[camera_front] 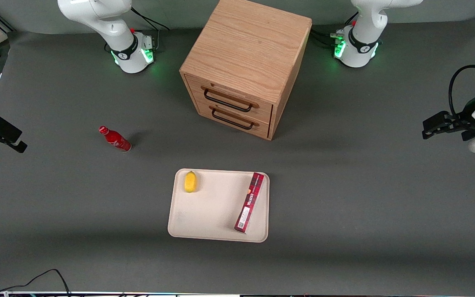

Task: Place coke bottle on tray
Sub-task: 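Move the right gripper, open, toward the red Coca-Cola bottle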

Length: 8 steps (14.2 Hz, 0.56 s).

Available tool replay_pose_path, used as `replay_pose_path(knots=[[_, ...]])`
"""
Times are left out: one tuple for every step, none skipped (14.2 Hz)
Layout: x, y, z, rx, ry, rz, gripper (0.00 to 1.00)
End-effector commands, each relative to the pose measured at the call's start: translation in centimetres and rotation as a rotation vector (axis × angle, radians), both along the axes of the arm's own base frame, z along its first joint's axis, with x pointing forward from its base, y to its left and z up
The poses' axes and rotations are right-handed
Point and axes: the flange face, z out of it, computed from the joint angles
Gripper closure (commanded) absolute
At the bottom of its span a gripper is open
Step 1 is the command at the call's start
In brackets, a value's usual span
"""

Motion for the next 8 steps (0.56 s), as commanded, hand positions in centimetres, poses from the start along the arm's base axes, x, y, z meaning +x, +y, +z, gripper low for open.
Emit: replay_pose_path(knots=[[0.1,0.3,-0.1,0.011,0.016,0.027,0.0],[0.1,0.4,-0.2,0.009,0.02,0.026,0.0],[0.2,0.8,-0.5,0.007,0.026,0.031,0.0],[0.3,1.3,-1.2,0.004,0.044,0.04,0.0],[0.4,2.2,-2.8,0.004,0.083,0.047,0.0],[0.0,3.0,-5.4,0.011,0.145,0.034,0.0],[-0.1,4.5,-8.0,0.015,0.184,0.03,0.0],[-0.1,5.7,-10.0,0.016,0.195,0.038,0.0]])
